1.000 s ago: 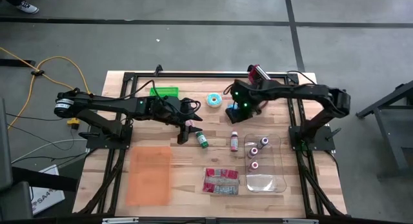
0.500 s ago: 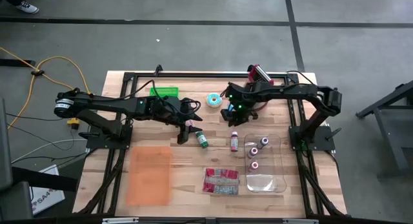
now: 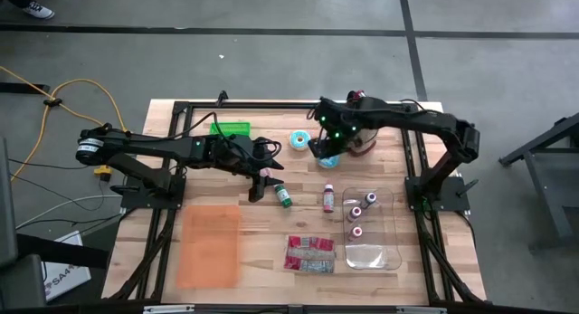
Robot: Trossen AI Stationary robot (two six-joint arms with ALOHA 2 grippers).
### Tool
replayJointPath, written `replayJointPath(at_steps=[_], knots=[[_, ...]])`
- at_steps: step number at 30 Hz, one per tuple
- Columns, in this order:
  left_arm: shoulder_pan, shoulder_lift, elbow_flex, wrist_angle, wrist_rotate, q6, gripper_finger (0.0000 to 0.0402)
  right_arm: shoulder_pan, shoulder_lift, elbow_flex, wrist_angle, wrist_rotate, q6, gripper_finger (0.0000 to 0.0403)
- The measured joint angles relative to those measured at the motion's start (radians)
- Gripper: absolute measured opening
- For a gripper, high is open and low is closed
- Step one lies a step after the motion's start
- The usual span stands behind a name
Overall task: Pick & Place Food Item
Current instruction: Put the pink paint bottle into the transparent bin
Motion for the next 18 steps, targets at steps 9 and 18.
replayJointPath(at_steps=[9, 18], knots=[[0.0, 0.0, 0.0, 0.0, 0.0, 0.0, 0.0199, 0.016, 0.086, 0.053, -0.138, 0.025, 0.032, 0.0133], [0.0, 0.0, 0.0, 0.0, 0.0, 0.0, 0.0199, 0.017, 0.176, 0.053, -0.143, 0.019, 0.023, 0.0133]])
